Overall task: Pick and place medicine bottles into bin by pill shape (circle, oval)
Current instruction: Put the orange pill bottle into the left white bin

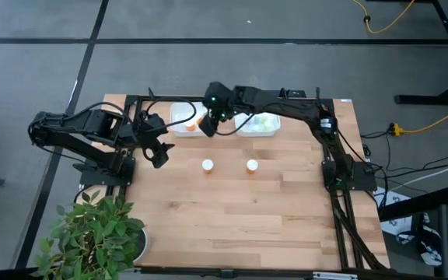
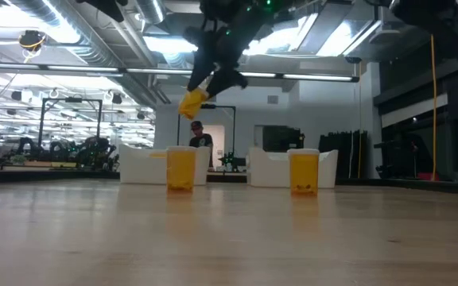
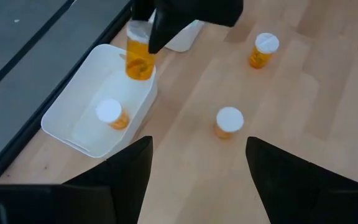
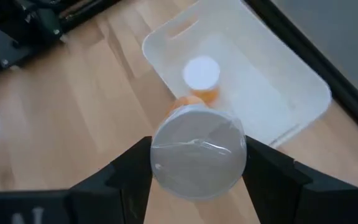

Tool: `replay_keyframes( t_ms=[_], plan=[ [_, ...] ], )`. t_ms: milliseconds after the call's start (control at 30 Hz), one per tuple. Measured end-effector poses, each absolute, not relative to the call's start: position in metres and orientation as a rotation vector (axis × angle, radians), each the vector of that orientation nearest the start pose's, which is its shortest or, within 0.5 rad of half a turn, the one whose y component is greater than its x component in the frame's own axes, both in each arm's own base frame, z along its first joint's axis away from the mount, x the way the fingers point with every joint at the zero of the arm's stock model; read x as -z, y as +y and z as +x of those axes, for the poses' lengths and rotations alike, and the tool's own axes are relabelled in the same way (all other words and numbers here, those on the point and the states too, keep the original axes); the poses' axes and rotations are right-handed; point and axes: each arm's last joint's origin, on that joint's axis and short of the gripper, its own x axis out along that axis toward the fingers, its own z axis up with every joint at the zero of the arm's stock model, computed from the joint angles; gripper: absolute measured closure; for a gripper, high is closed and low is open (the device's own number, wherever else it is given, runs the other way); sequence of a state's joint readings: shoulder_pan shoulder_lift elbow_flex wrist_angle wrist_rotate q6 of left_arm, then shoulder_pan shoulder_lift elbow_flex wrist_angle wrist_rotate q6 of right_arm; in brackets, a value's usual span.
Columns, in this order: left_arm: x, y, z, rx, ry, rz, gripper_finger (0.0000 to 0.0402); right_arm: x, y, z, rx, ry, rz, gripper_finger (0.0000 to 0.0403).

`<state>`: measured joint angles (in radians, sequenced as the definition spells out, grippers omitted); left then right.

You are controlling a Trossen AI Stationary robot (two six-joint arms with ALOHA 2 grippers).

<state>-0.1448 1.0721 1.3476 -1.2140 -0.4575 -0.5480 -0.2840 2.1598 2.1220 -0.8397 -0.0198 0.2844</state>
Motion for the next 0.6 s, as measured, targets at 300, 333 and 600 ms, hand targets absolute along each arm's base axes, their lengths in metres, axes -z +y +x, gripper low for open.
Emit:
replay_keyframes(
  t_ms=[300, 333, 600],
  plan=[
    [-0.384, -0.011, 0.168, -0.511, 0.798, -0.193, 0.0150, -0.267, -0.166, 0.472, 0.365, 0.775, 0.475, 0.0188],
    [-0.384, -0.011, 0.168, -0.511, 0.799, -0.192, 0.0150, -0.264, -0.170, 0.472, 0.374, 0.777, 0.479, 0.0188],
    [-0.384, -0.011, 0.168, -0.503, 0.803, -0.176, 0.0150, -0.229, -0.187, 0.476, 0.376, 0.857, 0.431, 0.0188]
  ],
)
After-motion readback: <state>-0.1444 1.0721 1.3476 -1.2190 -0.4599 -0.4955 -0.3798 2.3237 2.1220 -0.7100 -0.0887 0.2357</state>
